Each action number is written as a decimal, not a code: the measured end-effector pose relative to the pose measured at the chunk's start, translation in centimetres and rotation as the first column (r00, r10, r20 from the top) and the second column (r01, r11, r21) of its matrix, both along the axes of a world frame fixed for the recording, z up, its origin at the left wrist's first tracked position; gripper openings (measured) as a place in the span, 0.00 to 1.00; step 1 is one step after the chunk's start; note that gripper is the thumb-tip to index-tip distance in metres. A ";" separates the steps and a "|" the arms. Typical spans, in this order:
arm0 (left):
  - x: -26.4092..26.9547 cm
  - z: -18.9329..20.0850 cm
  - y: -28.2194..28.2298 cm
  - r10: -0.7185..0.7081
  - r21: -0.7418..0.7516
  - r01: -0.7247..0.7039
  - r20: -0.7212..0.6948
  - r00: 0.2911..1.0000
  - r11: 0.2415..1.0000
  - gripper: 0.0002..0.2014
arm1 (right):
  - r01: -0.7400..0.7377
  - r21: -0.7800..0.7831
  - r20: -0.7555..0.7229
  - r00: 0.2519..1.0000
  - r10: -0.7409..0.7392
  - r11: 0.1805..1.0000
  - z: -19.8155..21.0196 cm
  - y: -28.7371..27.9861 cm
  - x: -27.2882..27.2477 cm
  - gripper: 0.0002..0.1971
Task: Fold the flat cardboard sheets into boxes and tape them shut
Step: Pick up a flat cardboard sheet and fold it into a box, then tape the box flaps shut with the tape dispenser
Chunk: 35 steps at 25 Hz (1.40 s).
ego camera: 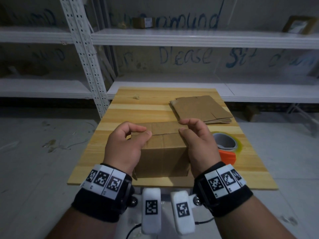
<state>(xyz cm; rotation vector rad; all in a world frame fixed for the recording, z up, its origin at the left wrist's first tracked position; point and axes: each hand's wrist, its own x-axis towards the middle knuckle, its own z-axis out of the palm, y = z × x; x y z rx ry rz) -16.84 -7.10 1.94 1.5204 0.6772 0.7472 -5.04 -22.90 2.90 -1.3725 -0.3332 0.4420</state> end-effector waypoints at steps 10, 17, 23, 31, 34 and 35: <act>-2.5 -1.7 0.4 -0.290 0.211 0.276 0.037 0.956 0.938 0.29 | -0.015 -0.024 0.023 1.000 0.016 1.000 0.0 -0.7 0.7 0.09; -2.4 -1.7 1.0 -0.303 0.221 0.280 0.074 0.950 0.934 0.23 | 0.007 -0.081 0.206 0.978 0.010 0.997 -0.4 -1.9 1.7 0.13; -2.0 -1.7 1.6 -0.225 0.259 0.191 0.109 0.968 0.947 0.26 | 0.339 -0.339 0.456 0.875 -0.162 0.878 -0.6 -6.1 6.4 0.09; -1.9 -1.3 1.5 -0.237 0.262 0.215 0.057 0.970 0.941 0.30 | 0.358 -0.786 0.540 0.795 0.277 0.504 -2.2 -6.2 7.5 0.39; -2.0 -1.1 1.6 -0.210 0.273 0.192 0.038 0.977 0.943 0.33 | 0.264 -0.885 0.412 0.827 0.383 0.382 -1.5 -6.6 7.3 0.47; -1.9 -1.2 1.6 -0.203 0.275 0.184 0.043 0.978 0.944 0.34 | 0.254 -0.898 0.395 0.826 0.402 0.360 -1.4 -6.7 7.2 0.46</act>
